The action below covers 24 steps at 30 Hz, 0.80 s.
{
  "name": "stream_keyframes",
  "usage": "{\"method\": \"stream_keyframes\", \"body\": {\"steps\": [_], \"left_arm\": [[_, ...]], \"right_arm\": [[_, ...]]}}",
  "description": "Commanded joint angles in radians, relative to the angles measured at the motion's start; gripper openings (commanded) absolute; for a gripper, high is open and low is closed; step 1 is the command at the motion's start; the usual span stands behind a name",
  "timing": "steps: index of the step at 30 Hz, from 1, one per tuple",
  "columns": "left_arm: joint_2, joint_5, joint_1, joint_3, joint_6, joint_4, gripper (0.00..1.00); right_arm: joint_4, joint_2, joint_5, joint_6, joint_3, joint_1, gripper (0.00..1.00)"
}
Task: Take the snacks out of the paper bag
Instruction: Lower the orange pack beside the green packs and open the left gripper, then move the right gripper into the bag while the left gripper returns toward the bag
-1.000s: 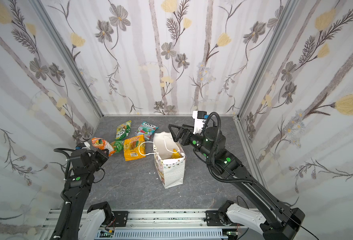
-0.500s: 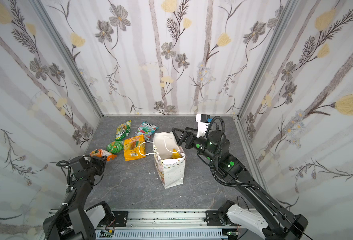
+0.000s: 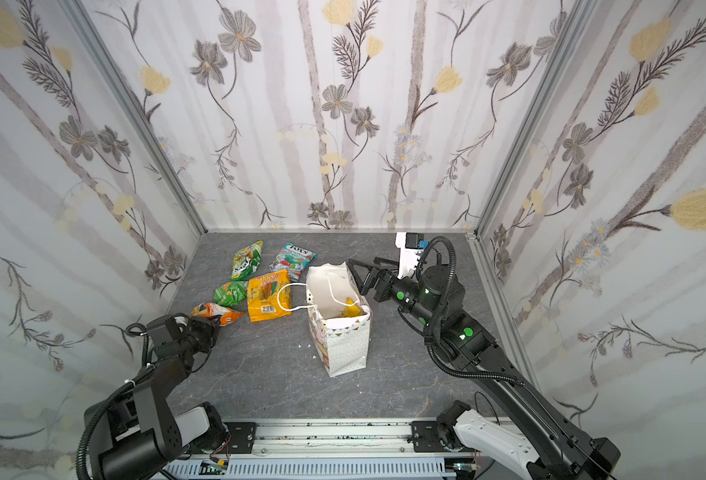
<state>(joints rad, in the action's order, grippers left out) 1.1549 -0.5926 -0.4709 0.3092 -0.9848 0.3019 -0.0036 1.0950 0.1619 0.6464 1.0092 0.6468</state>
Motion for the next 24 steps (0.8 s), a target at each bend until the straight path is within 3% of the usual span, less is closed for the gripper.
{"method": "stream_keyframes", "body": {"steps": [1,3,13,24], "left_arm": [[-0.04,0.027,-0.001,-0.001,0.039,-0.06,0.44],[-0.067,0.038,-0.001,0.001,0.048,-0.096,0.55],[-0.251,0.086,-0.002,0.044,0.07,-0.318,0.89],[-0.437,0.054,0.021,0.271,0.153,-0.609,0.93]], "right_arm": [[0.036,-0.003,0.01,0.014,-0.006,-0.001,0.99],[0.036,-0.002,0.015,0.017,-0.006,-0.001,0.99],[0.033,-0.027,0.01,0.015,-0.009,0.0,0.99],[0.022,-0.01,0.036,0.016,0.028,0.0,0.99]]}}
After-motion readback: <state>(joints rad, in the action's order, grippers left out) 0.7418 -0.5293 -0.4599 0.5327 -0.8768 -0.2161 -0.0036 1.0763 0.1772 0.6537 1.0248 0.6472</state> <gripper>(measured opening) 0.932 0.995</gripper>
